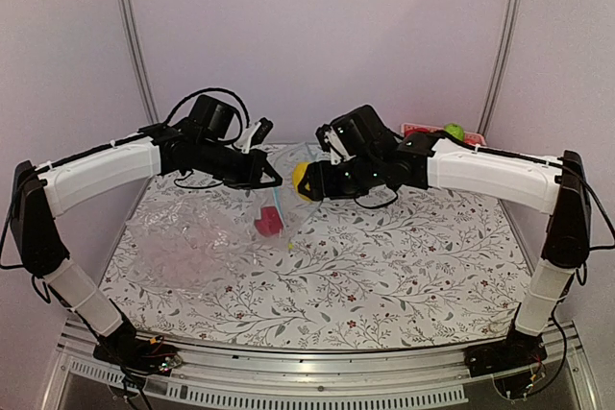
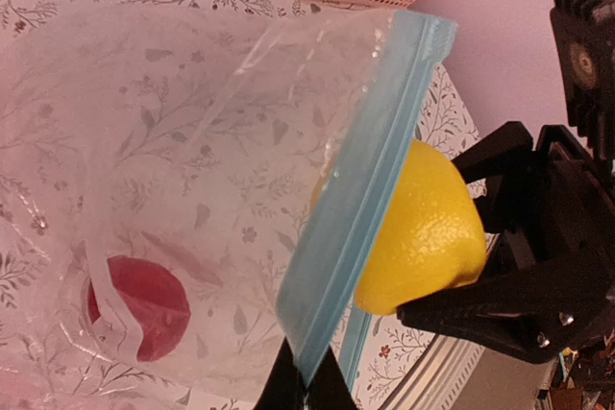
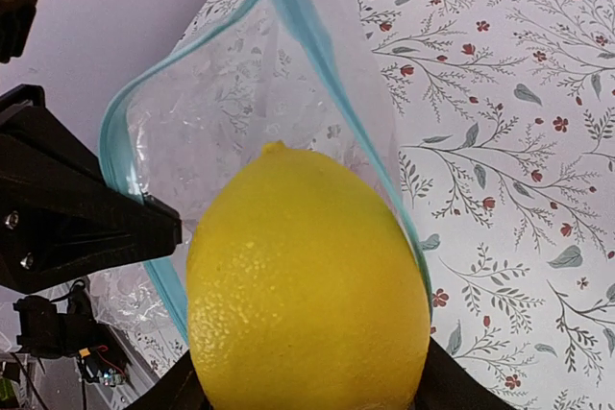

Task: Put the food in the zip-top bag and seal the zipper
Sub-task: Place the fake fruit in the zipper food storage bag.

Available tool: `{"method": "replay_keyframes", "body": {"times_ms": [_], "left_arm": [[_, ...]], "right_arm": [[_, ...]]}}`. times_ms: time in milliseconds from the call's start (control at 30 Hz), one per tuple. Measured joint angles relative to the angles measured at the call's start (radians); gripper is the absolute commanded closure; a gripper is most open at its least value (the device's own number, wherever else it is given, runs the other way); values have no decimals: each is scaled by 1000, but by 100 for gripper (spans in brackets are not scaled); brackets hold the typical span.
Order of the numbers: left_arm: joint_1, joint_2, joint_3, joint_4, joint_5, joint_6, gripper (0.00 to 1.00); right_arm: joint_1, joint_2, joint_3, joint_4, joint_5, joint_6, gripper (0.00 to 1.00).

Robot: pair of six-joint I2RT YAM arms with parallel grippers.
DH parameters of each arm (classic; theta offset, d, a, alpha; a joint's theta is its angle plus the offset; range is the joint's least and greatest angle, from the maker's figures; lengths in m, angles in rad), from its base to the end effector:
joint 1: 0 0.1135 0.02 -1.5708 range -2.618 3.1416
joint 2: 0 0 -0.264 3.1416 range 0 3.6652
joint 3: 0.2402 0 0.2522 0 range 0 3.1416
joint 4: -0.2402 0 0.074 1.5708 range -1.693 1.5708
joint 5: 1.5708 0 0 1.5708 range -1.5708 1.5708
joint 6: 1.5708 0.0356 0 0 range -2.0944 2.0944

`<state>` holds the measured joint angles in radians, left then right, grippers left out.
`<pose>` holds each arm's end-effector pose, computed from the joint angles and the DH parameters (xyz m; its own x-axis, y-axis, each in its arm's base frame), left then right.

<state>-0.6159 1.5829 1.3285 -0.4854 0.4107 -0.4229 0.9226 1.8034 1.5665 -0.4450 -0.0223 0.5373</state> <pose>0.2809 -0.2162 0.3020 -0.8179 0.1179 -0.5631 0.4767 0.6869 -0.5486 0.2518 0.3338 0.3022 -0.7402 -0.1298 -0.6598 -0.4989 0.7639 0.4094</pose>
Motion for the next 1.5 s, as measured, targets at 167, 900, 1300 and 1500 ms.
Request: {"method": "replay_keyframes", "body": {"times_ms": [167,900,1300,1500], "left_arm": [[0,0,0,0,4,0,100],[-13,0,0,1,34,0,100],[-6,0,0,-16,-2,11,100],[0,-4,0,-18,-10,11,100]], "right_arm": [[0,24,40,-61,77,5,37],[0,140,177,-79,76,1,31],[0,1,26,-7,57,-13,30],[0,-167,-55,18,102,-38,22]]}}
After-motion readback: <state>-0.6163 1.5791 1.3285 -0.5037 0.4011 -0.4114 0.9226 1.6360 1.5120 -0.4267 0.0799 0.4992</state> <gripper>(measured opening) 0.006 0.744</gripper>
